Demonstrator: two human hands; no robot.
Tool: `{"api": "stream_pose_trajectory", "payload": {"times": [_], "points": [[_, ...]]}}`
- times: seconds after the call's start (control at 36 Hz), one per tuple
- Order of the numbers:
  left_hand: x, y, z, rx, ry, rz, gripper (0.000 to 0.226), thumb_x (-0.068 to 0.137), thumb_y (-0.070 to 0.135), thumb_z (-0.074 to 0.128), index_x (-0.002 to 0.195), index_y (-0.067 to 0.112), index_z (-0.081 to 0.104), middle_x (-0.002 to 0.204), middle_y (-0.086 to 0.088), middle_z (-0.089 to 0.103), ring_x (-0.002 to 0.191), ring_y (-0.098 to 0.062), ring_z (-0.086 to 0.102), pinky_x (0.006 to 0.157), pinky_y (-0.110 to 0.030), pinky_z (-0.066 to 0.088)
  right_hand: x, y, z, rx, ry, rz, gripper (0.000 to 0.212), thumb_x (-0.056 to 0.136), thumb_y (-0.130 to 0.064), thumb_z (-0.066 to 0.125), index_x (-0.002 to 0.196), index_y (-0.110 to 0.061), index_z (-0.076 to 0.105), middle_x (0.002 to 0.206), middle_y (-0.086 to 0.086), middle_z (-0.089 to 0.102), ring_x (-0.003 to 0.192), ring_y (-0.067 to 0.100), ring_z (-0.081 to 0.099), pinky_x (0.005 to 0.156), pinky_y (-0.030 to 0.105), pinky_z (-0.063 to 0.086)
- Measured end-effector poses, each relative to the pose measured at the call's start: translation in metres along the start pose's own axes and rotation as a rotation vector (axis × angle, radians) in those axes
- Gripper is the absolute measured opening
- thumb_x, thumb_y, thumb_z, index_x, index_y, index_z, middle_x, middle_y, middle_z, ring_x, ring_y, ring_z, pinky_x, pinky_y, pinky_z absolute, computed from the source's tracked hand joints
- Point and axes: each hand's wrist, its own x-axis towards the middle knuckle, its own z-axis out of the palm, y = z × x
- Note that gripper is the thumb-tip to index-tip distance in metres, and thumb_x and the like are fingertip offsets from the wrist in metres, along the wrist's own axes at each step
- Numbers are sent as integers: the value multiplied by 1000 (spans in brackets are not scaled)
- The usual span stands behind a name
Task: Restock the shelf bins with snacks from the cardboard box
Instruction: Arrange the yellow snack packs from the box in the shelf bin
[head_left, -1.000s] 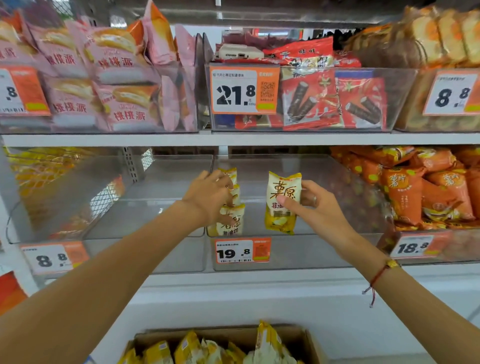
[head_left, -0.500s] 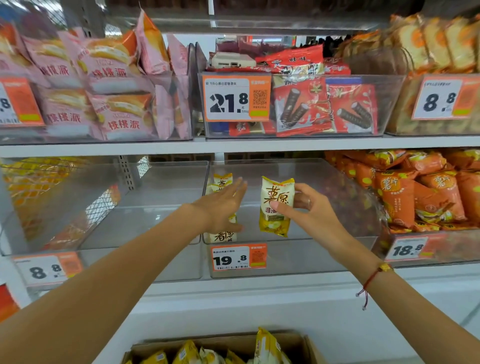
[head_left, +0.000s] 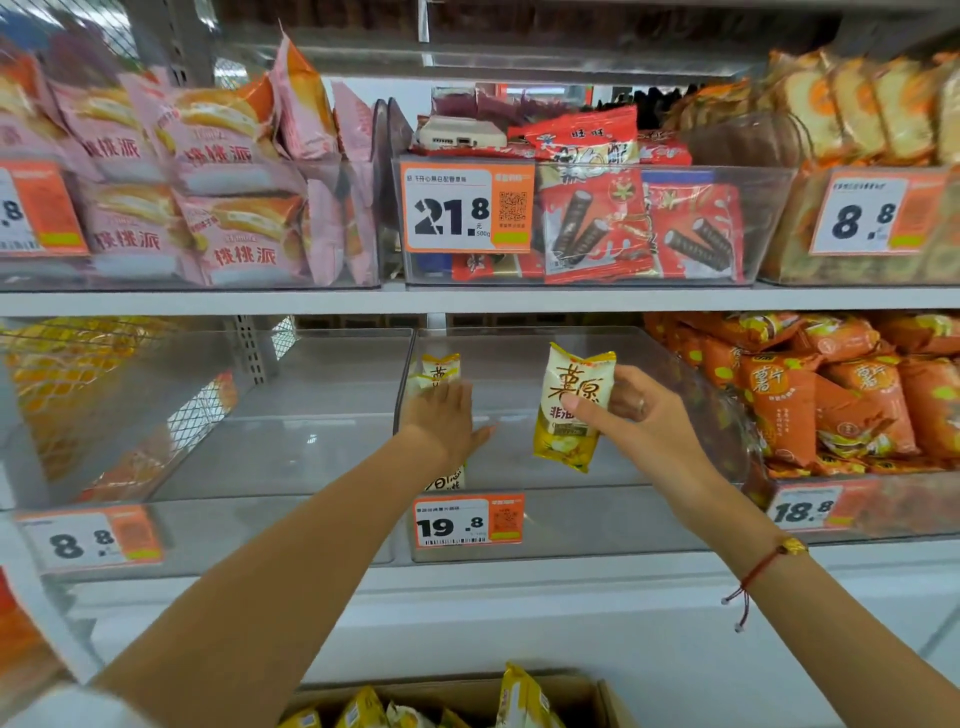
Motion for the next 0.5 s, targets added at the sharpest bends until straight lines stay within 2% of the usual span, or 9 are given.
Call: {"api": "stream_pose_trajectory", "payload": {"times": [0.06, 0.14, 0.22, 0.31, 0.39, 0.44, 0.5], "points": [[6, -2, 3, -41, -97, -13, 69, 103, 46, 12, 150, 1, -8, 160, -15, -7, 148, -26, 1, 119, -40, 14, -2, 1, 0, -6, -8, -9, 35, 78, -15, 76, 109, -9, 64, 103, 2, 72, 88, 6, 68, 70, 13, 52], [6, -6, -4, 25, -102, 7, 71, 101, 51, 13, 152, 4, -3, 161, -11, -3, 148, -26, 6, 119, -44, 15, -5, 2, -2, -33, -22, -19, 36, 78, -12, 76, 111, -8, 64, 103, 4, 72, 87, 6, 67, 69, 12, 51], [-6, -13, -15, 125, 49, 69, 76, 99, 57, 18, 152, 5, 5, 161, -11, 5, 147, -28, 9, 119, -44, 10, -5, 6, -5, -56, -26, -20, 38, 77, -14, 77, 112, -9, 63, 105, 3, 72, 95, 13, 67, 73, 14, 53], [-27, -21, -22, 197, 202, 185, 77, 96, 60, 31, 151, 9, 14, 156, -12, 22, 143, -28, 23, 117, -40, 18, -5, 7, -8, -71, -30, -24, 38, 78, -15, 77, 113, -9, 63, 105, 2, 71, 96, 12, 67, 74, 14, 53], [-42, -31, -22, 217, 140, 229, 68, 91, 57, 48, 144, 17, 33, 140, -8, 48, 128, -28, 45, 103, -38, 37, -4, 7, -9, -75, -20, -22, 39, 78, -16, 77, 114, -9, 63, 106, 2, 71, 97, 12, 66, 75, 14, 53], [-47, -35, -17, 178, 92, 195, 57, 92, 53, 51, 136, 18, 46, 135, -6, 54, 125, -27, 47, 99, -35, 39, -4, 8, -8, -76, -21, -15, 40, 78, -16, 77, 115, -9, 62, 106, 1, 71, 98, 12, 66, 75, 14, 53], [-49, -35, -11, 112, 90, 168, 49, 93, 47, 53, 133, 18, 52, 137, -6, 52, 129, -26, 42, 102, -36, 39, -5, 9, -7, -95, -24, -11, 40, 78, -17, 77, 115, -9, 62, 106, 1, 71, 96, 10, 66, 73, 13, 53]]}}
